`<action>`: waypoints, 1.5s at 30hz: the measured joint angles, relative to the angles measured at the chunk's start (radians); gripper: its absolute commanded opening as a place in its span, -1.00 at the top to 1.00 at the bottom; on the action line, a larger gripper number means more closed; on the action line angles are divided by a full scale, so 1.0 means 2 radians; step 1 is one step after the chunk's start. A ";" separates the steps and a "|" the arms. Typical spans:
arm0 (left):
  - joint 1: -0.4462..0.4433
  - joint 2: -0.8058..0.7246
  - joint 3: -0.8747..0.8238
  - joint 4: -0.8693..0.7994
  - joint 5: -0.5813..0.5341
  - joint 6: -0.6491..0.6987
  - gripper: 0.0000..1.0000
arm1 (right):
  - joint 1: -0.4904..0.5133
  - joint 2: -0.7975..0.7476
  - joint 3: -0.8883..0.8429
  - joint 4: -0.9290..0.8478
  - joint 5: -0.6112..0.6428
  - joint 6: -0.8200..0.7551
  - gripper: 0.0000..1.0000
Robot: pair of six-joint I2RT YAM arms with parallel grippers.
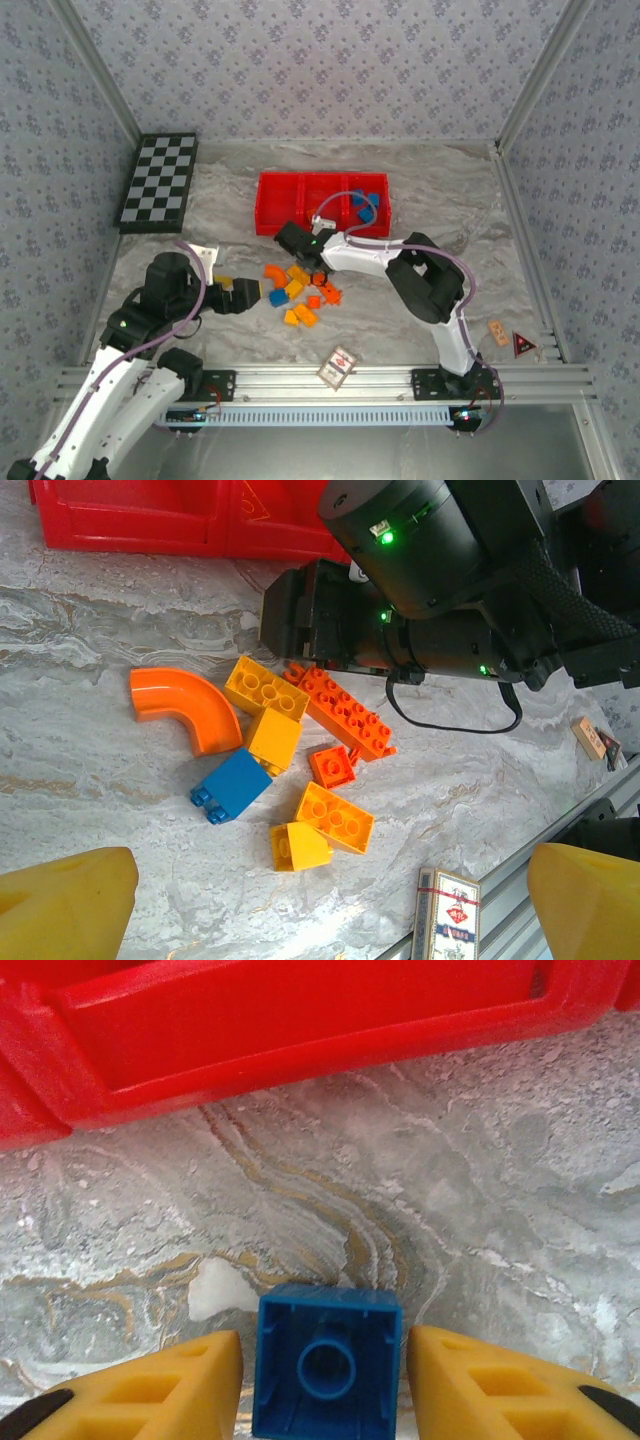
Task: Sort the legos into containers by color
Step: Pick up the lego from the center of the table, then place the lego in the container.
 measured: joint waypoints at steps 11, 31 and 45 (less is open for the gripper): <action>0.000 0.000 0.000 0.000 0.000 0.000 -0.99 | -0.004 0.015 0.002 0.001 0.000 -0.004 0.17; 0.000 0.000 0.000 0.000 0.000 0.000 -0.99 | -0.010 -0.029 0.012 -0.021 0.022 -0.080 0.65; 0.000 0.005 0.000 0.000 0.000 0.000 -1.00 | -0.149 -0.123 0.066 -0.050 0.006 -0.246 0.59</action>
